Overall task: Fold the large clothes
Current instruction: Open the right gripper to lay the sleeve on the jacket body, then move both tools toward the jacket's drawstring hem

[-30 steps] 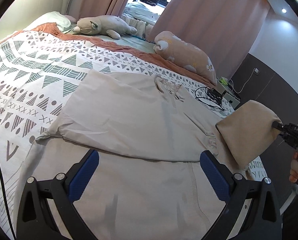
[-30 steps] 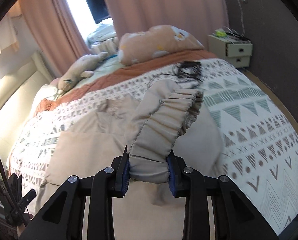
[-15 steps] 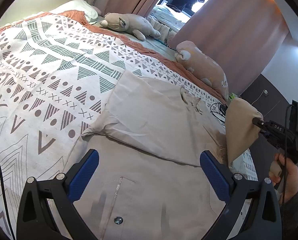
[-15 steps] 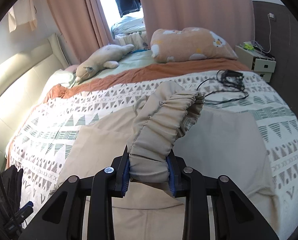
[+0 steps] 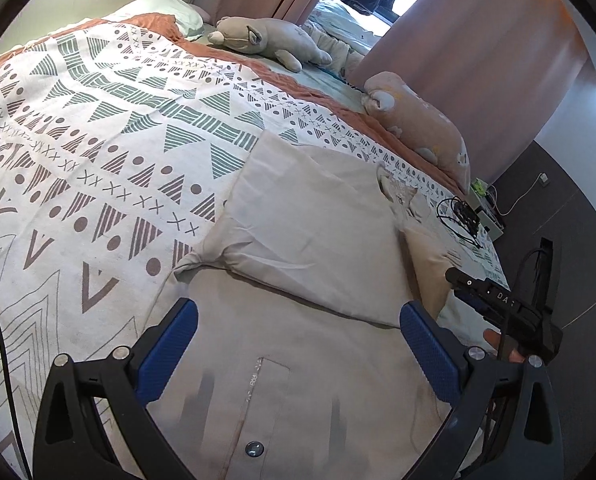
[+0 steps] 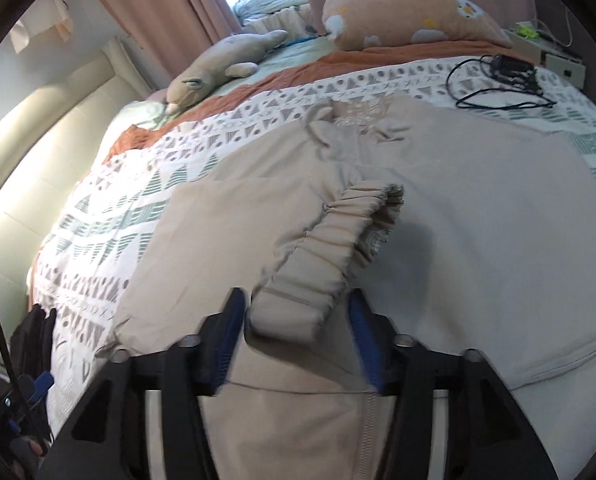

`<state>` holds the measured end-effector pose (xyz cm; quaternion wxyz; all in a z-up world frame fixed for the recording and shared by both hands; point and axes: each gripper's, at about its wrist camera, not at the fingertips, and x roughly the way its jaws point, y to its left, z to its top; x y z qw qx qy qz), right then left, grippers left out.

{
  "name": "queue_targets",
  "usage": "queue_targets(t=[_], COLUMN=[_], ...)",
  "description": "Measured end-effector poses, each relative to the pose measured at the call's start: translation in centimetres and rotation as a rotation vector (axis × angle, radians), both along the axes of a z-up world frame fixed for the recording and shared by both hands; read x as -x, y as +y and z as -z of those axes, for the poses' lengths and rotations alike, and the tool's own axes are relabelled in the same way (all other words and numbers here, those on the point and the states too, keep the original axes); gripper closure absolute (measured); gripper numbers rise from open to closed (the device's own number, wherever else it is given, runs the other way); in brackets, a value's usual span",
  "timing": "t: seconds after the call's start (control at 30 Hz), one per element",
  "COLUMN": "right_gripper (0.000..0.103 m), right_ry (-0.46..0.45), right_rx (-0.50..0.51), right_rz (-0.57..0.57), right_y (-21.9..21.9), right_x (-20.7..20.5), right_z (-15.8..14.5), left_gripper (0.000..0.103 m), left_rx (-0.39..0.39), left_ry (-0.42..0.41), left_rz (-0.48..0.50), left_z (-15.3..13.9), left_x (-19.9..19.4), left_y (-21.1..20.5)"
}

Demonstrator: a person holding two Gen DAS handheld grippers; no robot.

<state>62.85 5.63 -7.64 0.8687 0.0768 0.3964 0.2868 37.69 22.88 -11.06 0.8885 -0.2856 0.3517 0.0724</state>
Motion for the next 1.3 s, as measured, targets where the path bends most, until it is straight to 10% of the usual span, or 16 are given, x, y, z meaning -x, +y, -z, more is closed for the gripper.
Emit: queue_targets(t=[0.03,1.3], right_gripper=[0.016,0.016], right_ry=[0.012,0.243], right_rx=[-0.001,-0.168], right_rz=[-0.009,0.528], right_y=[-0.2,-30.6], right_x=[-0.4,0.8], right_z=[0.5,4.4], left_gripper=[0.000,0.000], left_rx=[-0.001,-0.151], left_ry=[0.006,0.058], left_rz=[0.005,-0.038], left_z=[0.1,0.9], left_x=[-0.2,-0.3], left_y=[-0.2,-4.7])
